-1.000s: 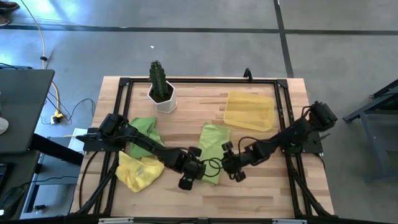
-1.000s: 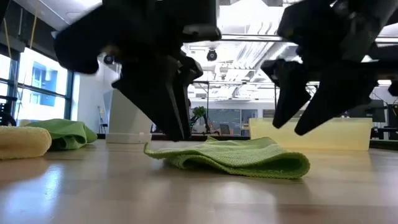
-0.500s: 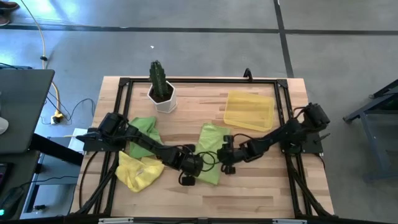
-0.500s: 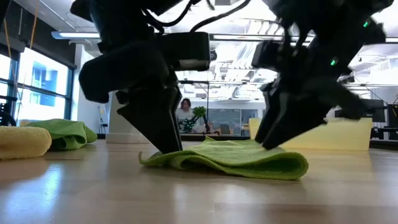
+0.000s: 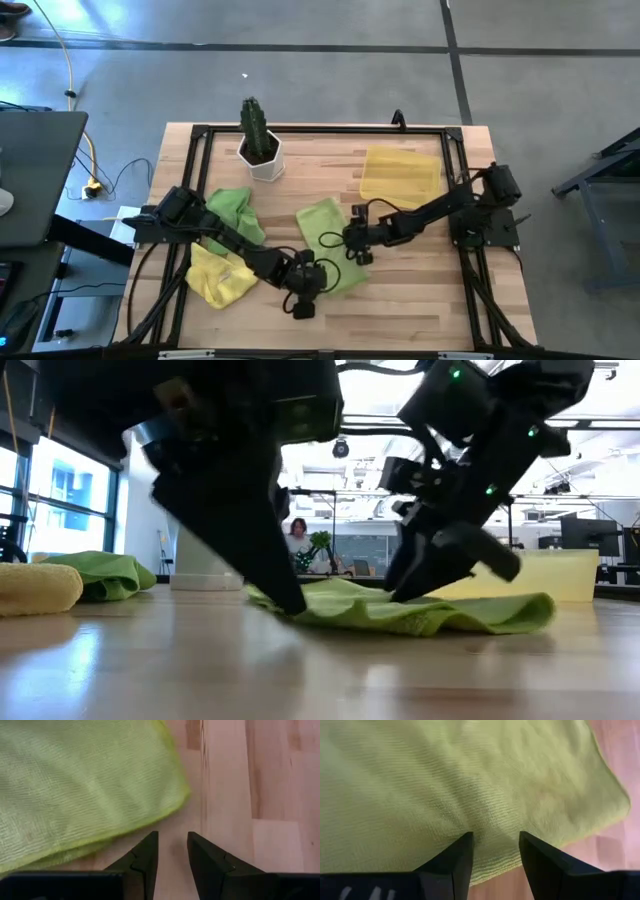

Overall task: Roll microfiber towels into tight, uniform cylinder then place into a basket
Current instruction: Roll the light green microfiber cloth

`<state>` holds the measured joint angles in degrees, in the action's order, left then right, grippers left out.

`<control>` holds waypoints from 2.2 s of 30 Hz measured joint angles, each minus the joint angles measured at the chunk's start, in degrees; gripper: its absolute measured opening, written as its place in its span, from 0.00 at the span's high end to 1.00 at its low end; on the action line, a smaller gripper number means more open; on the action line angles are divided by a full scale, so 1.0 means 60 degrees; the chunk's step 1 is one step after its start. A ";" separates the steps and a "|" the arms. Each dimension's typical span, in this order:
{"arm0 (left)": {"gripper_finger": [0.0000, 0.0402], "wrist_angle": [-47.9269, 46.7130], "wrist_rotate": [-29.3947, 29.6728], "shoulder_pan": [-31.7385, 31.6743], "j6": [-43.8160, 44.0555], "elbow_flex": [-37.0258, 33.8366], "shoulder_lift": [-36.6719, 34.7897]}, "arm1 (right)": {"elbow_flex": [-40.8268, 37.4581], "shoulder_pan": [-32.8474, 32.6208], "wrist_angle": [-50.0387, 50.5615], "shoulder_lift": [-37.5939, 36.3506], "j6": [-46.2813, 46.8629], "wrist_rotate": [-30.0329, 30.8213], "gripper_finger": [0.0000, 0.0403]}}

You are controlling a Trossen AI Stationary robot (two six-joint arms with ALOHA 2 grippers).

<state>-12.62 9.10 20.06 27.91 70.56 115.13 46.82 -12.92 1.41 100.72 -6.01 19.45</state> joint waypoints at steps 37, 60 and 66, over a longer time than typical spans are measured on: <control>0.77 -0.0231 0.0375 -0.0027 -0.1259 0.0490 0.0000 | 0.0024 -0.2849 0.2368 -0.1170 -0.4406 -0.1808 0.62; 0.77 -0.0209 0.0331 -0.0020 -0.1241 0.0490 -0.0007 | 0.0031 -0.2691 0.1726 -0.0264 -0.3418 -0.1648 0.98; 0.77 -0.0185 0.0328 -0.0016 -0.1177 0.0490 -0.0007 | 0.0031 -0.2644 0.1700 -0.0325 -0.2409 -0.1572 1.00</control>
<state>-13.73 11.07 19.97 20.85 73.49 115.09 47.00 -28.79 11.61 98.77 -20.46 10.02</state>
